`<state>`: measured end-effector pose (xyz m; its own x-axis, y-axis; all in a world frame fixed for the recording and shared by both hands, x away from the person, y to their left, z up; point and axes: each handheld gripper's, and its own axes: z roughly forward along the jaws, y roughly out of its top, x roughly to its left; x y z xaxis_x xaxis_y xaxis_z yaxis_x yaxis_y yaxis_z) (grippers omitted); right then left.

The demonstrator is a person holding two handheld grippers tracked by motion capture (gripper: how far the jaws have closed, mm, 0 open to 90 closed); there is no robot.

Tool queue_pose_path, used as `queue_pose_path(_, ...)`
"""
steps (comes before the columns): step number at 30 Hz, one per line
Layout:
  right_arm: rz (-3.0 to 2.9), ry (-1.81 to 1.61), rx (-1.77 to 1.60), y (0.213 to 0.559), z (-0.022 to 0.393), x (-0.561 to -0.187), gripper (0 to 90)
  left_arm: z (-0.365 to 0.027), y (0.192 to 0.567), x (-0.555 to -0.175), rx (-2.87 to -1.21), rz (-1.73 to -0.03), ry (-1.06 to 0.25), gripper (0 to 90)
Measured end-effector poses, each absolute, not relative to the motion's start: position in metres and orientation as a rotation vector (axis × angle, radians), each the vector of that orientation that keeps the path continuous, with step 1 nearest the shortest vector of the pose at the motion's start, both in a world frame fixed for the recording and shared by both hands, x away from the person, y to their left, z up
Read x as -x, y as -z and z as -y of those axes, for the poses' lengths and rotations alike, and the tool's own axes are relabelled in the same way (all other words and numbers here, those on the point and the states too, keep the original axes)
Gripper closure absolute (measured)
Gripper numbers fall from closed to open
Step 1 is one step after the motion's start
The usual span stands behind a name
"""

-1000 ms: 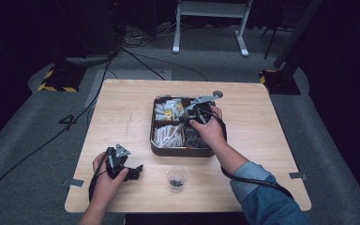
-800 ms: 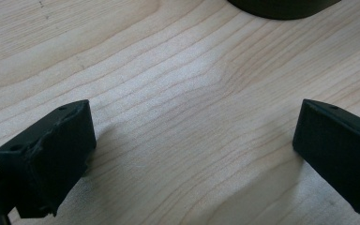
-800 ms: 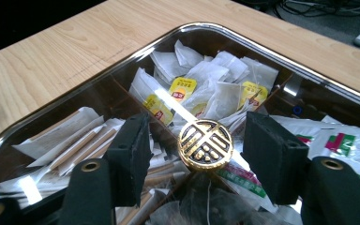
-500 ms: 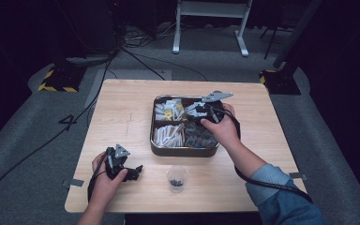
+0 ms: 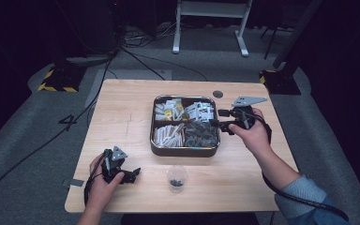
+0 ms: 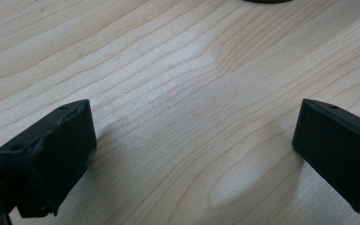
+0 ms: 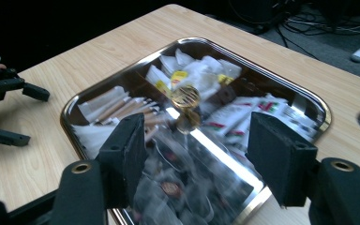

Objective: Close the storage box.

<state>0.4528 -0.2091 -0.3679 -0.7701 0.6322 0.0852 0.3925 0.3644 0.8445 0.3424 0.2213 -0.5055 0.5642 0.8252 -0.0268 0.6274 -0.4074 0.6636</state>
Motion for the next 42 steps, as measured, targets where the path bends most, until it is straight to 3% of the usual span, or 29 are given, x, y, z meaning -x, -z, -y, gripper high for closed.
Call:
queue_pose_path(24, -2.319, -1.268, -0.978, 0.396, 0.317, -0.406, 38.3, -0.221, 0.505, -0.343, -2.169, -1.158, -0.408, 0.2)
queue_pose_path(42, -2.280, -1.194, -1.129, 0.461, 0.359, -0.381, 31.6, -0.219, 0.505, -0.344, -2.165, -1.166, -0.413, 0.0)
